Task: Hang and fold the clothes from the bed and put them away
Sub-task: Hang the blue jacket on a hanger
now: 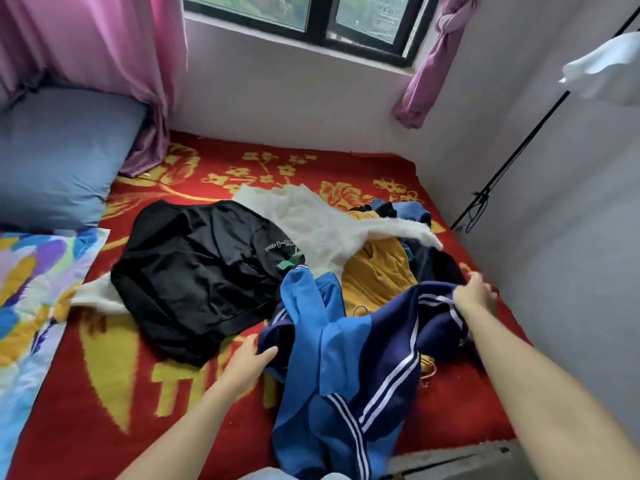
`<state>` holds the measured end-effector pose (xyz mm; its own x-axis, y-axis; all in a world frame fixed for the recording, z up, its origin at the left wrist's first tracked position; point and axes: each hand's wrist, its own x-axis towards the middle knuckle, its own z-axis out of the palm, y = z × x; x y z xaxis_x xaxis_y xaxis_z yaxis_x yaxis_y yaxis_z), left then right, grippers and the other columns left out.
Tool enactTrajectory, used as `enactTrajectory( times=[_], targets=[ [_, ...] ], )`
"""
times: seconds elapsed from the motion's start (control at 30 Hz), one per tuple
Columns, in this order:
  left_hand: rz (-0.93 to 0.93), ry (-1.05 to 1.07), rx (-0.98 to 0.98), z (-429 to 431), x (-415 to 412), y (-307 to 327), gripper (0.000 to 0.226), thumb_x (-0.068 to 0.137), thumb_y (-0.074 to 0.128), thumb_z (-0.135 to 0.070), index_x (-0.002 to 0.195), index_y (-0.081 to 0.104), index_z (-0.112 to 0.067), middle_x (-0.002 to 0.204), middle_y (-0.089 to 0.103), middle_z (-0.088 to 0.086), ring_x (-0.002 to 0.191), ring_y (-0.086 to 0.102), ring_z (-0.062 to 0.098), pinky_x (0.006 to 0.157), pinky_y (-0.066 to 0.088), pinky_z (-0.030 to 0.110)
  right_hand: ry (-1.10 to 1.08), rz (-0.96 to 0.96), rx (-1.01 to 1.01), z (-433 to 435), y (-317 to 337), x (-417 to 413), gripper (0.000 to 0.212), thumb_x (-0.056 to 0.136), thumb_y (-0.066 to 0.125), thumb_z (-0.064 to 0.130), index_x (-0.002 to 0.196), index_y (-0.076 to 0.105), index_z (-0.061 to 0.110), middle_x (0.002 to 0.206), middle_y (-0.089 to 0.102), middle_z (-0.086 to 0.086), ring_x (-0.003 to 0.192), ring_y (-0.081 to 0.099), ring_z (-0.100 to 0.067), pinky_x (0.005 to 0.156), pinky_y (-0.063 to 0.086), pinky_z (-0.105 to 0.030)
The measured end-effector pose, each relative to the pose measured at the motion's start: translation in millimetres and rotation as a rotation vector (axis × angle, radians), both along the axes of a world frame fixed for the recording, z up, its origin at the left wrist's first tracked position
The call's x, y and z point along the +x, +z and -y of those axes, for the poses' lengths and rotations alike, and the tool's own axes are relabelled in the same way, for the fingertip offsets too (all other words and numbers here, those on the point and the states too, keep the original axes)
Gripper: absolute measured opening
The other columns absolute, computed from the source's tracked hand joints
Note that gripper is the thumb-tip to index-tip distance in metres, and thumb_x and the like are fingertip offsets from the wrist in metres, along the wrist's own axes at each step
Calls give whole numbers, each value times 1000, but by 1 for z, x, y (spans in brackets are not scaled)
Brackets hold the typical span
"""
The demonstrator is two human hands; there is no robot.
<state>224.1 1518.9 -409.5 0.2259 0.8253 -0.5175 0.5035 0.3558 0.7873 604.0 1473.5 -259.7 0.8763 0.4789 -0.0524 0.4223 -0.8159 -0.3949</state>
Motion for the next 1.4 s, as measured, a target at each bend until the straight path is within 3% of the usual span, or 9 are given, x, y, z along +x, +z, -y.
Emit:
enactTrajectory(
  times=[0.07,0.2,0.33,0.67,0.83,1.0,1.1,1.17,1.4],
  targets=[
    [-48,49,-52,6,-11,-6,59,91,60,-24,141,35,-6,128,51,16,113,55,30,88,47,35,130,-105,-175,6,-54,-26,42,91,45,11,132,47,12,136,45,-24,127,40,-38,103,35,-39],
    [-140,114,-145,21,-41,-17,52,93,58,-25,137,40,-5,121,54,14,96,57,22,71,43,28,282,-377,-417,25,-147,-84,40,89,49,14,128,51,9,132,51,-19,123,46,-33,99,37,-32],
    [-253,106,-255,50,-59,-29,48,94,56,-31,135,44,-8,137,47,13,117,52,27,96,42,36,290,-588,-524,48,-197,-118,46,88,50,15,134,43,11,136,46,-14,120,47,-30,95,40,-31],
    [-324,88,-533,103,-7,-101,40,90,62,-23,125,53,-5,122,57,13,103,57,26,82,46,32,339,-574,-590,63,-243,-104,61,89,55,47,133,40,7,133,43,-10,123,42,-28,94,43,-42],
    [-231,227,-606,109,38,-146,64,88,65,-18,142,34,-6,134,48,21,122,49,34,97,42,40,405,-490,-670,52,-267,-112,65,86,50,60,121,45,7,125,48,-7,118,45,-27,88,46,-41],
    [-44,318,-620,109,54,-177,90,86,67,-15,152,7,-18,153,26,9,138,31,23,106,32,37,342,-448,-596,38,-281,-112,33,91,49,35,108,52,6,112,59,-10,104,55,-31,75,42,-34],
    [36,290,-691,103,57,-185,92,87,67,-14,152,2,-21,132,54,7,111,56,20,85,44,27,222,-532,-414,46,-278,-101,8,90,47,17,88,48,10,89,59,-7,83,52,-30,65,37,-31],
    [-31,228,-624,99,62,-185,86,85,68,-12,151,12,-14,119,62,12,92,60,15,72,46,20,146,-524,-314,54,-269,-94,9,90,47,15,83,45,11,77,53,-3,75,47,-28,60,31,-31],
    [-596,-143,-405,88,82,-175,62,88,57,-40,143,33,-25,141,37,14,128,34,33,102,35,40,226,-530,-139,64,-232,-81,15,91,54,24,79,48,16,66,50,10,61,44,-7,47,30,-14]
  ],
)
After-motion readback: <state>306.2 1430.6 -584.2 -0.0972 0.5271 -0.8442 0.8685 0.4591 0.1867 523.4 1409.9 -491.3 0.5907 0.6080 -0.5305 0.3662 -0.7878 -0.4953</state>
